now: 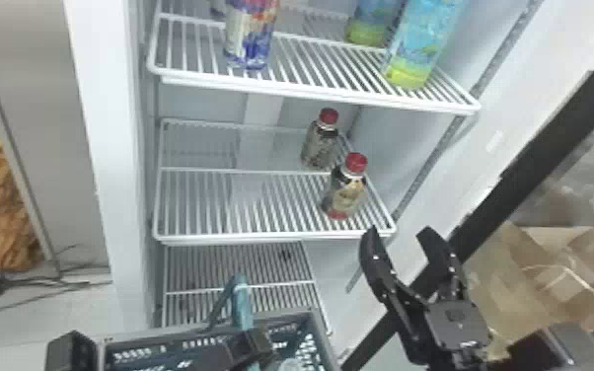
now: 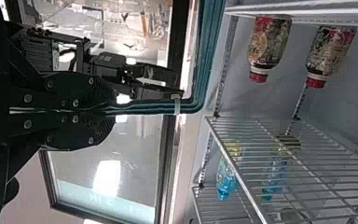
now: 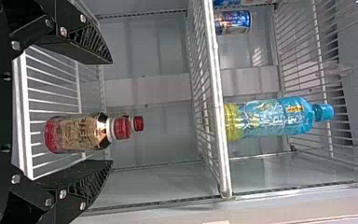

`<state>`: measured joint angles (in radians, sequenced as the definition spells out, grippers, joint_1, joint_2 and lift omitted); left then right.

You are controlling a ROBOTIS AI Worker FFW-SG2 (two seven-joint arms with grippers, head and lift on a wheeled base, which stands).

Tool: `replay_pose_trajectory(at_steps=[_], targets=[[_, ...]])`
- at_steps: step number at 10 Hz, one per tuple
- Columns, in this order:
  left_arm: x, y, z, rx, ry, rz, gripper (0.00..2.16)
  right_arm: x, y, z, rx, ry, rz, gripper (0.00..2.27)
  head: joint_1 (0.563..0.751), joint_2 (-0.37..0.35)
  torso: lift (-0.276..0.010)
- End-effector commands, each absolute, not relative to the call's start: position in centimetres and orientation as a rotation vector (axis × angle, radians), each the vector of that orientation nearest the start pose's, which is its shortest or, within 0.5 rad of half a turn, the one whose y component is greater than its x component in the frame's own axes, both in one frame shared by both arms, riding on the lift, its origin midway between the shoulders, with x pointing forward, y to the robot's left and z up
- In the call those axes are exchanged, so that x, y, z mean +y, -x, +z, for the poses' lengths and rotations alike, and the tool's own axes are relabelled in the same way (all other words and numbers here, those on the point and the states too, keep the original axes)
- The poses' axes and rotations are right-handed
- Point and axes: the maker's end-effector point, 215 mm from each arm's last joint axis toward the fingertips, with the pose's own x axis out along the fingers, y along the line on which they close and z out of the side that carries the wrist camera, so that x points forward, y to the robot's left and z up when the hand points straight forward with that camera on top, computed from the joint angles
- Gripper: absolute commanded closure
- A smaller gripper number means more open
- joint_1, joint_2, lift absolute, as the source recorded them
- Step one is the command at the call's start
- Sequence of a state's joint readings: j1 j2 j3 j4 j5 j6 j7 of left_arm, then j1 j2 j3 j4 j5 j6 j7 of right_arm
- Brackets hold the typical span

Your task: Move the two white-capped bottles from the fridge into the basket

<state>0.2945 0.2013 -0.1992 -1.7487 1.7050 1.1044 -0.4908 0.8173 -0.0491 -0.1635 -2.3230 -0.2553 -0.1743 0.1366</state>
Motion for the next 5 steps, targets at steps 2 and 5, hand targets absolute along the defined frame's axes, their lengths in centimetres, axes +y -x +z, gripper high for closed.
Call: replay_pose_trajectory(at_steps=[2,5], targets=[[-4.43,-27.05,-29.08,0.827,1.696,-1.268,1.12,-27.84,-35.88,-24.98,-0.130,-0.088,0.039,0.32,0.695,-0.350,-0.260],[-4.48,-27.00,-29.03,0.828,1.698,-1.270,1.12,-27.67,-35.95,-24.91,-0.133,-0.091,0.042,0.32,0.695,-0.350,-0.260]])
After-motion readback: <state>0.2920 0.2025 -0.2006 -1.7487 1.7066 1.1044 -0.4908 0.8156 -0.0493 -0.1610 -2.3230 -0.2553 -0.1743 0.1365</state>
